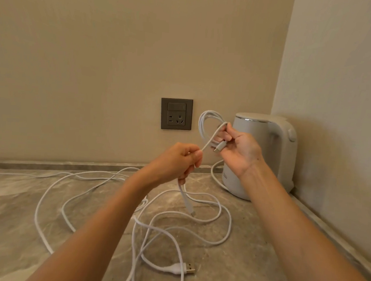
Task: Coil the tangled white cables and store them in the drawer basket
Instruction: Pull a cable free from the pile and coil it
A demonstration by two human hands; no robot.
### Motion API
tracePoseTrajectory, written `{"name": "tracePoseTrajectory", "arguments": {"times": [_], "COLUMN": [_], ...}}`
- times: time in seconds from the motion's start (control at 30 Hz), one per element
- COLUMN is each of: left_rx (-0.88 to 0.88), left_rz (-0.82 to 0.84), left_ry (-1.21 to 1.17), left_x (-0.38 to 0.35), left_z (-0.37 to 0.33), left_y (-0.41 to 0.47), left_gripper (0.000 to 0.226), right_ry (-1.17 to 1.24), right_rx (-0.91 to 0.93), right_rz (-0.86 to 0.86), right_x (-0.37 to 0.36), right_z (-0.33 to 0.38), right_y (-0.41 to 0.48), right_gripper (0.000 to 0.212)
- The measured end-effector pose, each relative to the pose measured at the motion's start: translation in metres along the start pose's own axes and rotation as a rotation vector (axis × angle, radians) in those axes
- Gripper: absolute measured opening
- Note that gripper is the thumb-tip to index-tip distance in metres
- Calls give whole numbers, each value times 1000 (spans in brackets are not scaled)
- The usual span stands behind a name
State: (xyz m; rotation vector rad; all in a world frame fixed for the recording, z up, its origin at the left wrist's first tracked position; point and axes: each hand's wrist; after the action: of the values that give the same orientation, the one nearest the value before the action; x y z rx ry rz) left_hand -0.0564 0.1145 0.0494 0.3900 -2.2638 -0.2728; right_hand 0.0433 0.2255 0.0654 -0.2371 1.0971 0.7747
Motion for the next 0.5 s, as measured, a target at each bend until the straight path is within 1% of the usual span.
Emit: {"name": "tracePoseTrajectory", "arguments": {"times": [0.2,0.33,0.4,0.5], "left_rx": [31,41,67,81], "left_rz": [45,80,54,-30], "left_ry": [248,335,376,460], "left_x": [14,21,26,35], "left_z": [19,23,26,28], "left_y": [0,-3,-4,-4], "left_gripper": [32,25,20,19], "right_ry": [-112,-244,-308,-479], "right_rx": [-175,-359,-447,-547], "right_rz": [81,136,147,163], "right_x": [-1,0,2,3], "right_z": [6,3,2,2], "right_y": [-8,-16,-18,-19], "right_gripper": [34,13,14,22]}}
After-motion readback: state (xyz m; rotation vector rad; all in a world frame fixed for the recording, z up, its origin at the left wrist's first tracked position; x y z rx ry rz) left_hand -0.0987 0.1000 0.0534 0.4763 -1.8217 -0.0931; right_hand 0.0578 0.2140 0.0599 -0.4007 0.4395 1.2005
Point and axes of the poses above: each hand's wrist, its own y-axis towards the middle knuckle, its own x-axis out of the back of the hand, z = x × y, and after that the axes turned 12 degrees about y, right-handed
